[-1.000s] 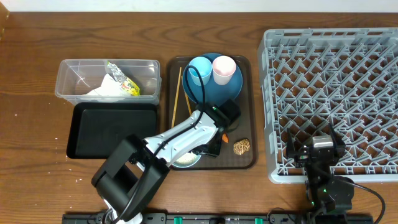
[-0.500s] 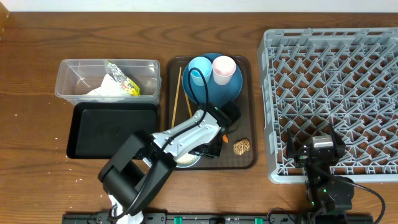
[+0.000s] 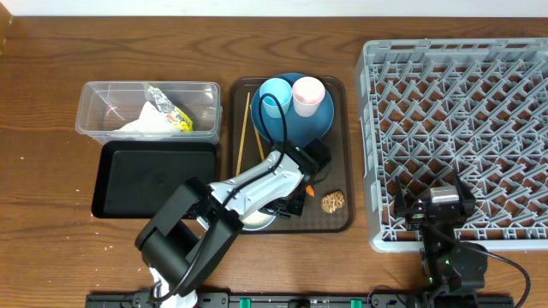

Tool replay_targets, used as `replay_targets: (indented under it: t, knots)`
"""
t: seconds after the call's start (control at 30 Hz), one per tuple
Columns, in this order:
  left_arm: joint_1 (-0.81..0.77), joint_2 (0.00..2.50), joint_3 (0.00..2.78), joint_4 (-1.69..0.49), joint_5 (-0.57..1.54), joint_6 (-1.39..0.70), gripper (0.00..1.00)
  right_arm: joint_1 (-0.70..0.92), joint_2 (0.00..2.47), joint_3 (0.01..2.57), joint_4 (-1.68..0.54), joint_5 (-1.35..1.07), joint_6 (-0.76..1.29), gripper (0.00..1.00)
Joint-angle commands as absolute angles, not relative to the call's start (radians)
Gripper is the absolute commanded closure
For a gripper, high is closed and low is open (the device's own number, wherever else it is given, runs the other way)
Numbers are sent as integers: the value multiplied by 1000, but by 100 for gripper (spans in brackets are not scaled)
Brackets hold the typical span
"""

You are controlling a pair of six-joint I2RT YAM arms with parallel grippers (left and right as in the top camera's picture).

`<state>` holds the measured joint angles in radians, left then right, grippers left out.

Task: Sort waste into correct bins and load items into the dishwasher rack
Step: 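Grip the rim of the white rice bowl with the left gripper, then lift the rice bowl and carry it left over the black tray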

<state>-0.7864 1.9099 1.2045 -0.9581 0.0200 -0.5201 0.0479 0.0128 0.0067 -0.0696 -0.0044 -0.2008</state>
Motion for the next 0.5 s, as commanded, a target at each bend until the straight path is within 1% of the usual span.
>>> replay_targets:
  t: [0.0,0.1,0.13,0.17,0.47]
  knots:
    - [-781,1913,1213,-965,15,-520,81,40,11,6,-73,-8,-207,1]
    - [-778,1913,1222,-981,15,-520,81,41,11,6,-73,-8,-207,1]
    - [-775,1913,1225,-984,15,-520,89,40,11,6,-73,-8,-207,1]
    - [-772,1913,1225,-986,15,-520,94,40,11,6,-73,-8,-207,1]
    - [-744,1913,1227,-992,38,-519,94,40,11,6,-73,-8,-207,1]
